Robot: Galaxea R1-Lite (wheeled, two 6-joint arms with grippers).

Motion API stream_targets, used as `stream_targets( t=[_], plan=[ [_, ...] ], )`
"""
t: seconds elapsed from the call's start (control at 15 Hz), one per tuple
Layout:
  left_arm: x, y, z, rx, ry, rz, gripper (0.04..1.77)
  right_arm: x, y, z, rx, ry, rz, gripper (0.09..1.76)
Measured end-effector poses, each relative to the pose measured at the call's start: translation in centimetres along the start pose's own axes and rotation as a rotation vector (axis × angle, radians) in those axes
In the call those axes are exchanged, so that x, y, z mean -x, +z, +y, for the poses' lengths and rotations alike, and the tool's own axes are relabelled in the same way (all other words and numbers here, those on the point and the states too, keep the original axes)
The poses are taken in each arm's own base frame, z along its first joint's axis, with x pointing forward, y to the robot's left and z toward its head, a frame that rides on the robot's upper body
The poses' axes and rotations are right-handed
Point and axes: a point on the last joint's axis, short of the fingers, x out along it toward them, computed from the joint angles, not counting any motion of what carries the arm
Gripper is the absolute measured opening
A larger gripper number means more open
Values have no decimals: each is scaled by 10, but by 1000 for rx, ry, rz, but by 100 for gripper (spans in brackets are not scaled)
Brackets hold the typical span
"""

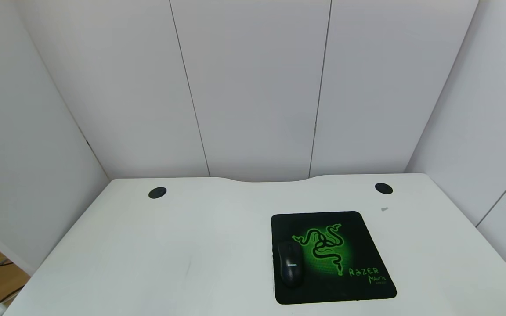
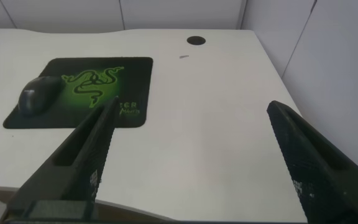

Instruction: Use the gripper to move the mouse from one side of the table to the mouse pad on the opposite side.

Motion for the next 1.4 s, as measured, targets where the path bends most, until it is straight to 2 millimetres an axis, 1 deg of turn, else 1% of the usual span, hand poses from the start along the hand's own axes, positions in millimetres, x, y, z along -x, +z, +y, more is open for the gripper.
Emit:
stream_targets(
  t=[0.27, 0.47, 0.8, 1.07, 1.2, 1.4],
  plan=[
    [19, -9, -4, -14, -50, -53, 172, 0, 0, 0, 0, 0, 0, 171],
    [37, -22, -6, -21, -91, -64, 172, 0, 0, 0, 1, 0, 0, 171],
    [64, -39, -6, -43, -92, -145, 172, 0, 0, 0, 0, 0, 0, 171],
    [78, -56, -7, -47, -87, -219, 172, 0, 0, 0, 1, 0, 0, 171],
    [84, -66, -7, -47, -55, -251, 172, 0, 0, 0, 0, 0, 0, 171],
    [87, -73, -5, -45, 4, -305, 172, 0, 0, 0, 0, 0, 0, 171]
  ],
)
